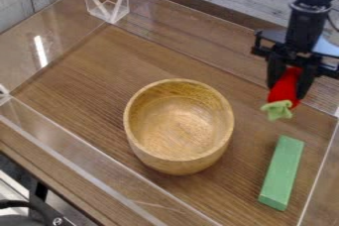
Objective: Move the red object to the right side of the table
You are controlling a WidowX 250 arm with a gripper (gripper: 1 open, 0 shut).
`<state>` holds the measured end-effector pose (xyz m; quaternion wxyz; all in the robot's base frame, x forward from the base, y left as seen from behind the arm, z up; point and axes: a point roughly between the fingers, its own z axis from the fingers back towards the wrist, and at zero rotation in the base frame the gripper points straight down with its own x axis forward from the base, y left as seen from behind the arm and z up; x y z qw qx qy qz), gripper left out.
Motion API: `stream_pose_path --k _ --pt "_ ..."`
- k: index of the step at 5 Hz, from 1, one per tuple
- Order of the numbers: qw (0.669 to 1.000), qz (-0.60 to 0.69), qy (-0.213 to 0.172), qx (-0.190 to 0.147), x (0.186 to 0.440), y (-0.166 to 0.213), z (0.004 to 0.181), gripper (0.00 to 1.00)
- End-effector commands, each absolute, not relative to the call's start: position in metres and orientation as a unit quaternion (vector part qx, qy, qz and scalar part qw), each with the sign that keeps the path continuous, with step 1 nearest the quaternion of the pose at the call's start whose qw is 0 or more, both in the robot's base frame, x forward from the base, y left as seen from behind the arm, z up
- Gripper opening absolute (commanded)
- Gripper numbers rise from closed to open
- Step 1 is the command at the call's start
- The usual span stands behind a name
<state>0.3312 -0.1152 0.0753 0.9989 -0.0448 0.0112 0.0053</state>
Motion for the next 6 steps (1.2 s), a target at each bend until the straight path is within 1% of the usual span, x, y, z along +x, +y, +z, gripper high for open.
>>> stream_pose_path --k 1,3,4,6 --pt "0.998 0.018 -0.001 -0.052 0.330 -0.120 0.078 0.00" --pt "0.999 0.022 0.007 -0.046 0.332 -0.118 0.058 0.00" --pt "0.999 0.023 0.010 -0.042 0.333 -0.116 0.053 1.00" --pt "0.999 0.032 0.008 -0.024 0.336 -0.111 0.051 1.00"
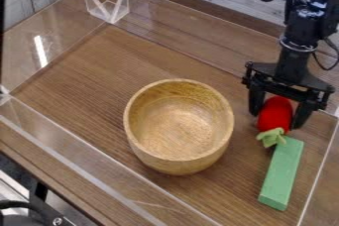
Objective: Move the red object to the right side of the table
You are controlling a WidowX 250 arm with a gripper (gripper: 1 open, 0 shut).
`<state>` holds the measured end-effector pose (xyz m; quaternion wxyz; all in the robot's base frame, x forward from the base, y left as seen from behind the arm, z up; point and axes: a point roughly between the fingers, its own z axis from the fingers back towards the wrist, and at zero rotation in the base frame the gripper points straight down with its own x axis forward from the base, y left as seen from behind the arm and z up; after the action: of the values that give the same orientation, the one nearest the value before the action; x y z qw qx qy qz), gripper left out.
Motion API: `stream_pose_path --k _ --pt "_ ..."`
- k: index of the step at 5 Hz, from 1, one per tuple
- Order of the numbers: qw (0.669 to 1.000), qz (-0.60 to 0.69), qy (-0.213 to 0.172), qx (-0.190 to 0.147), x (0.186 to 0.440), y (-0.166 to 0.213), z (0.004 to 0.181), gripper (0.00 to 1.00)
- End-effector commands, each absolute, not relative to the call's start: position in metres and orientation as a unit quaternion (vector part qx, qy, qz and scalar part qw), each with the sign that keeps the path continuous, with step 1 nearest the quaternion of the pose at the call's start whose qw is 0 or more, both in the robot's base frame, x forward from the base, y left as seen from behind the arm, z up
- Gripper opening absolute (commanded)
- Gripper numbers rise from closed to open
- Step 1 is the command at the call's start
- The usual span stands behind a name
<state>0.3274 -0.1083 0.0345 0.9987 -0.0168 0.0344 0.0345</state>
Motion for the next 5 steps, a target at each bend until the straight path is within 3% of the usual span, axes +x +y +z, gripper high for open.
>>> stream_pose_path --k 1,5 --pt "0.999 0.037 0.007 -0.016 0.3361 -0.1095 0.0519 1.00" --pt "0.999 0.053 -0.006 -0.004 0.3361 -0.1079 0.0585 1.00"
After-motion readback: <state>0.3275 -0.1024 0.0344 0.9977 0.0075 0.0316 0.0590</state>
